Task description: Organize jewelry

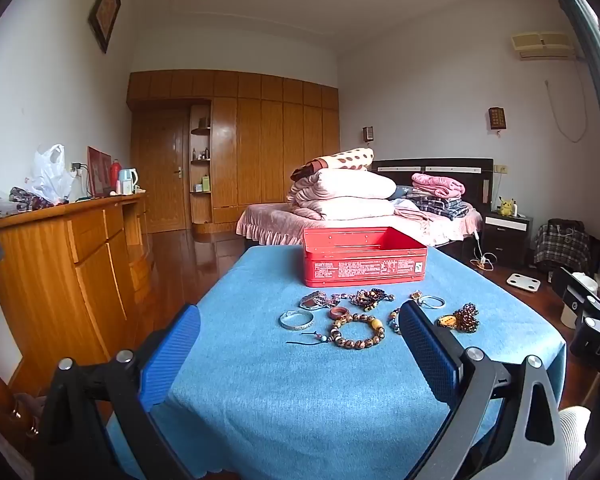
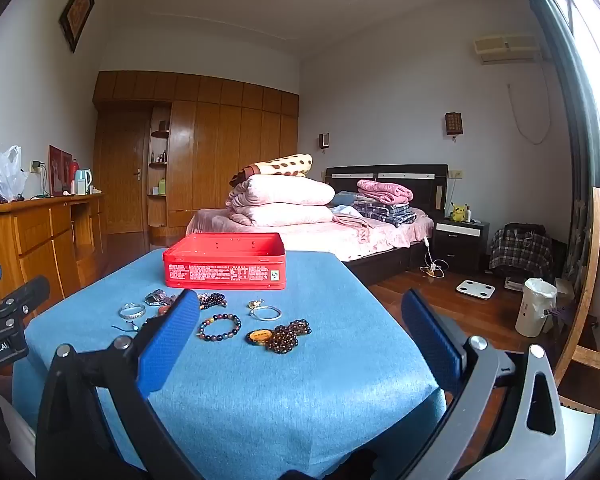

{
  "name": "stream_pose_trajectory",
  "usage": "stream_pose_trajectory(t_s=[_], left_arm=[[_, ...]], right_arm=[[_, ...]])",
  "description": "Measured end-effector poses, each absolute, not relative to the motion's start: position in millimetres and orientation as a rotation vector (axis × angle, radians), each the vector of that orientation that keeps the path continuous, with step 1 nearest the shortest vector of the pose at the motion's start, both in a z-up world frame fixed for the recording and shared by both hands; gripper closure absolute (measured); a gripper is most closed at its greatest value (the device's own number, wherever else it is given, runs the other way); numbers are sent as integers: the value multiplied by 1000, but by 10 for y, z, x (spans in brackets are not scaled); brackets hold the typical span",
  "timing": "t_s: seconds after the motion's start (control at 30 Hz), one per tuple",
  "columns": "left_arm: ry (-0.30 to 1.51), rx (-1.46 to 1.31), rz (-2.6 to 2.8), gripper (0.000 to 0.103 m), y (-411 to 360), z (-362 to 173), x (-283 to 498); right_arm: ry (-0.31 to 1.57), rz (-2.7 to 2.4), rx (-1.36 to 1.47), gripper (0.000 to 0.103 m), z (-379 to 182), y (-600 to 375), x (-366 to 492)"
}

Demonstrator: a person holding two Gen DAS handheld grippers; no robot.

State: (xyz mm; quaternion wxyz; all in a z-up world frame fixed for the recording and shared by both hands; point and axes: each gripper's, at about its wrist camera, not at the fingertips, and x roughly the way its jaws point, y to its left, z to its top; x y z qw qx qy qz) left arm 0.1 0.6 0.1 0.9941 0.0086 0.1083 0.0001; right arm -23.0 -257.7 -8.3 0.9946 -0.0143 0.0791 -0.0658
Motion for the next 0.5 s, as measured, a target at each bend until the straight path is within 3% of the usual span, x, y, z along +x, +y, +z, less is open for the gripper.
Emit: stream_pose_trajectory(t_s=[0.5], left_arm=[[216, 20, 5, 6, 53, -31, 15]], right_arm=[[154, -133, -28, 5, -83, -2578, -232]])
